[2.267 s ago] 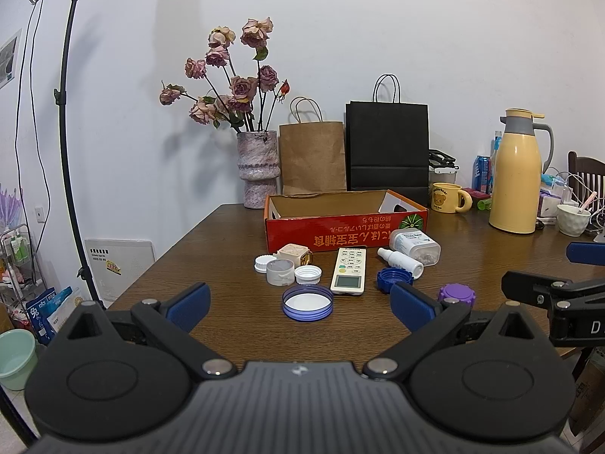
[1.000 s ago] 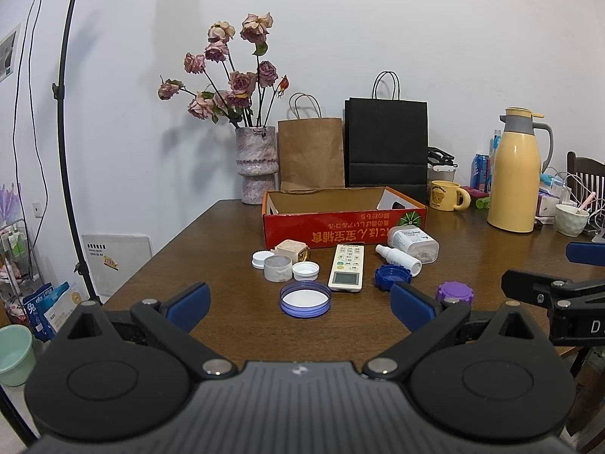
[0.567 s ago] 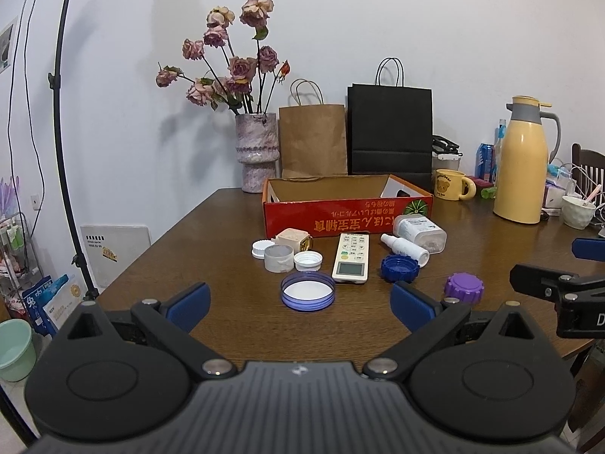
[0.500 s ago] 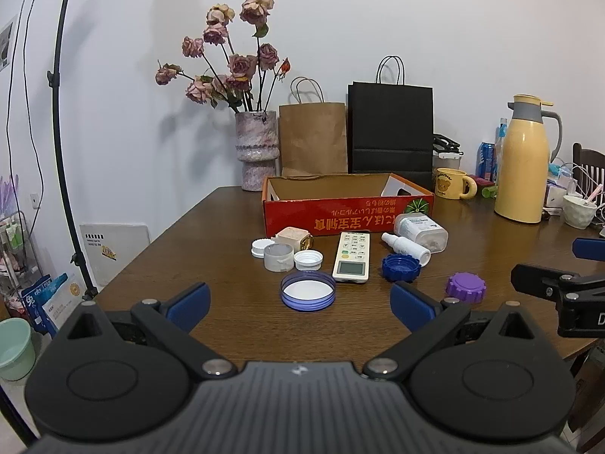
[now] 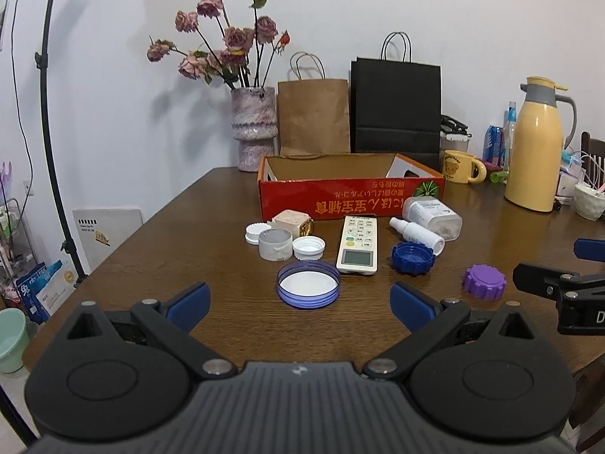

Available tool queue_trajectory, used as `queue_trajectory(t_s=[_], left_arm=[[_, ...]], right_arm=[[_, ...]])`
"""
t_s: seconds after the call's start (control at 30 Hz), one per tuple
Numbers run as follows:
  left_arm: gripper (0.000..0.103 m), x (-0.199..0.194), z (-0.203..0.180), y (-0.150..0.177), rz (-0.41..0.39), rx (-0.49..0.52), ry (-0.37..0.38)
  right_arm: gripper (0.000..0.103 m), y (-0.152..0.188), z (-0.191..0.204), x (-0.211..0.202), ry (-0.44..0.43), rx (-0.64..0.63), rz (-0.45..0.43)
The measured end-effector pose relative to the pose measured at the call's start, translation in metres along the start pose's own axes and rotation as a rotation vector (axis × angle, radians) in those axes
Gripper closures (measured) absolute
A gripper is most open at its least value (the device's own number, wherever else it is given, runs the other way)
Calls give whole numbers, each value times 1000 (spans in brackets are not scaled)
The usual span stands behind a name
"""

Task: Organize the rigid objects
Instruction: 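Grasp the purple cap with the right tool while the left tool grasps the blue-rimmed lid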

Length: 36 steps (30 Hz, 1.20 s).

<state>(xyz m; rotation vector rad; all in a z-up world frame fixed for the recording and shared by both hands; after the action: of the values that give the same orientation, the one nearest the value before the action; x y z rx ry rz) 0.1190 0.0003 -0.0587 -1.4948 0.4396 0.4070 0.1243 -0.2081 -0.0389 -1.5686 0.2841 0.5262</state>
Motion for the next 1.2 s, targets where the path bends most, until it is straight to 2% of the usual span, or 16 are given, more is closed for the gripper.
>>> queue_trajectory(t_s=[0.83, 1.03, 1.17, 1.2], left_arm=[[0, 98, -2, -16, 152, -5, -15], [0, 110, -3, -17, 171, -4, -16], [0, 117, -4, -20, 182, -1, -16], [0, 118, -4, -20, 184, 1, -17]], right_arm=[[2, 0, -28, 99, 7, 19, 152], [16, 4, -34, 114, -11, 12, 206], [28, 2, -32, 118, -12, -15, 213], [34, 2, -32, 120, -18, -18, 218]])
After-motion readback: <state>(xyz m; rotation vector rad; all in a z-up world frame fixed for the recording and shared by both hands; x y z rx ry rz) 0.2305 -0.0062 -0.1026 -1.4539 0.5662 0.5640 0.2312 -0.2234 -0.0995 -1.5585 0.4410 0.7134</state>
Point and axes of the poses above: each gripper's, at about its wrist camera, not at the fingertips, and x roughly the way its jaws point, z to its left, y to its underside, the point moved 4 cm from there along x, roughly the way its jaws point, and after that the axes turned 7 degrees about z, right-handed, at the moved point
